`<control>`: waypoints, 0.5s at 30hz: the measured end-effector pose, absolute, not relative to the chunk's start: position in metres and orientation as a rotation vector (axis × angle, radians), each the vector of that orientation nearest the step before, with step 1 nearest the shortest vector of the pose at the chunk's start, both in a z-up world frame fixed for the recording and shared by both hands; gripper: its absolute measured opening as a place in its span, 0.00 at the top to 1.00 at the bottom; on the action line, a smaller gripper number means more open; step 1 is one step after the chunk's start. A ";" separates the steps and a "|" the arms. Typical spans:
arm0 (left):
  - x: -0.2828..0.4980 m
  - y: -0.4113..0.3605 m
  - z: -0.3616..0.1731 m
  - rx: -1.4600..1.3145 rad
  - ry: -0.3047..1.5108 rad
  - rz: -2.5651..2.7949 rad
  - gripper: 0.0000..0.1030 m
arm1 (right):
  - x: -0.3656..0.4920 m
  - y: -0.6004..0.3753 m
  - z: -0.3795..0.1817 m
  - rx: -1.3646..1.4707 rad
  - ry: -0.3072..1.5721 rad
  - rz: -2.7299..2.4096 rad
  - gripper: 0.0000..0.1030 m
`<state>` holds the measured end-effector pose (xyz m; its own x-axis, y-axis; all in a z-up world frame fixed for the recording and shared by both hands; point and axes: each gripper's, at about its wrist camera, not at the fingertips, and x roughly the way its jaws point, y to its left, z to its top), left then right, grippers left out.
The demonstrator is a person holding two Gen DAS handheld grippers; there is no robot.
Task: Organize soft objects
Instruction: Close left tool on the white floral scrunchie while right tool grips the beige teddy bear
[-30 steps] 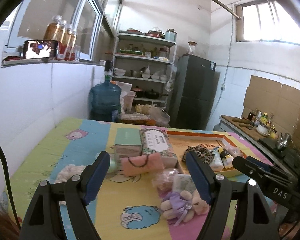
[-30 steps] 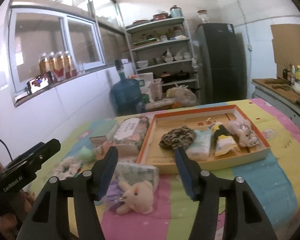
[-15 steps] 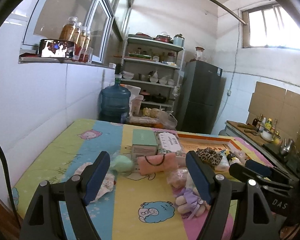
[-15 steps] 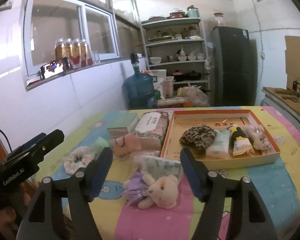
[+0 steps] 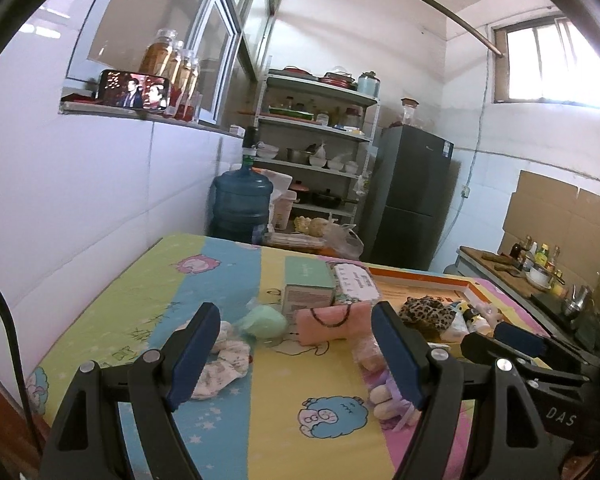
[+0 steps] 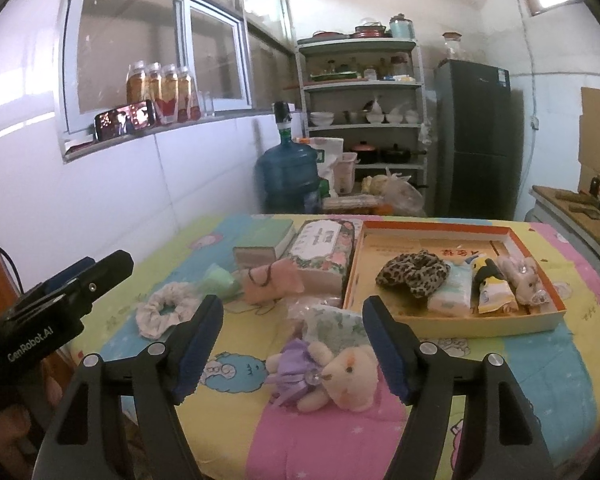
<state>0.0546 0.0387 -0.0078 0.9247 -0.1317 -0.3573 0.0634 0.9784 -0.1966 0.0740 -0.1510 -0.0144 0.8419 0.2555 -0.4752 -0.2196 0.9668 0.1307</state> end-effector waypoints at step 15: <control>0.061 0.075 -0.034 -0.225 0.400 -0.047 0.25 | 0.083 -0.165 -0.051 0.119 0.552 0.202 0.28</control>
<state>0.0613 0.0752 -0.0344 0.9201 -0.0898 -0.3812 0.0011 0.9739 -0.2268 0.0828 -0.1651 -0.0506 0.8323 0.2215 -0.5081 -0.1579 0.9735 0.1657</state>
